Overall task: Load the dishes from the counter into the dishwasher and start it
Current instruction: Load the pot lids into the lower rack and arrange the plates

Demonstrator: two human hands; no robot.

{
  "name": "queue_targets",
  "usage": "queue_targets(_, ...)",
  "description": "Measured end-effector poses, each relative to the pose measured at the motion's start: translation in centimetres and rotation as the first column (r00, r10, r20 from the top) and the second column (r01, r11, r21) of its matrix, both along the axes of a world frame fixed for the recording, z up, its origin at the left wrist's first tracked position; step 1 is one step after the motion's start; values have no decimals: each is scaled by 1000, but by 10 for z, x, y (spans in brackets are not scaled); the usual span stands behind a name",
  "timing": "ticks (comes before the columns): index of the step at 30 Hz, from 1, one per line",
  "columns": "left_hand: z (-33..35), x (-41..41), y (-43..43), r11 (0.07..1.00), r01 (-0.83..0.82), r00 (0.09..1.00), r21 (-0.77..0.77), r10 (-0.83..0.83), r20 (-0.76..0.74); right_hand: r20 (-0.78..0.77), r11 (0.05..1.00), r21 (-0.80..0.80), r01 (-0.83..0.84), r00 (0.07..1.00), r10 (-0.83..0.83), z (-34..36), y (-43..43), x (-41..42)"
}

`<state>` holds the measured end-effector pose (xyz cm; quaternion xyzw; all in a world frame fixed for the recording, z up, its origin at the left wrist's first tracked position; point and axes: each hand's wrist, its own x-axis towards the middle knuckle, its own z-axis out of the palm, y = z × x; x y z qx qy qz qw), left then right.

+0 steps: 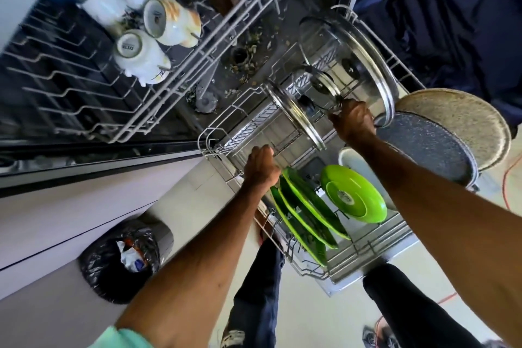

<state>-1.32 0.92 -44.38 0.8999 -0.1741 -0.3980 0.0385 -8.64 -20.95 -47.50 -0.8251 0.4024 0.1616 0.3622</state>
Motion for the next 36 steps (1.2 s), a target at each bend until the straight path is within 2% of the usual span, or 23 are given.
queue_targets(1, 3, 1, 2, 1000, -12, 1000, -1, 12, 3, 23, 997, -76, -3, 1000, 4, 1, 1, -7)
queue_targets(2, 7, 2, 3, 1000, -21, 1000, -2, 21, 4, 11, 999, -34, 14, 1000, -13, 10, 4, -9)
queue_targets(3, 12, 2, 5, 1000, -29, 1000, 1, 29, 5, 66, 990, -144, 0, 998, 10, 21, 6, -10)
queue_targets(6, 30, 2, 9, 999, -50, 999, -4, 50, 2, 142, 986, -163, 24, 990, 0, 36, 9, -20)
queue_targets(8, 51, 1, 10, 997, -78, 997, -21, 78, -7, 96, 984, -165, 75, 994, -60, 59, 14, -30)
queue_targets(13, 130, -6, 17, 990, -81, 996, -115, 77, -41, 88, 983, -156, 100, 992, -87, 134, 49, -65)
queue_targets(16, 191, -17, 26, 986, -46, 998, -162, 37, -56, 8, 987, -65, 146, 989, -146, 212, 75, -75)
queue_targets(19, 257, -25, 45, 982, 7, 996, -186, -23, -81, -23, 976, -59, 210, 977, -212, 286, 111, -82)
queue_targets(23, 337, -40, 86, 969, -15, 993, -248, -15, -117, -41, 964, -14, 264, 964, -264, 374, 175, -90)
queue_targets(27, 388, -56, 145, 967, -41, 994, -251, 15, -104, 89, 972, -3, 235, 968, -234, 431, 243, -101)
queue_targets(32, 448, -99, 235, 943, -142, 990, -302, 130, -59, 148, 951, 244, 191, 962, -231, 458, 313, -124)
queue_targets(36, 480, -137, 311, 897, -260, 956, -356, 290, 32, 314, 929, 353, 114, 921, -232, 494, 367, -123)
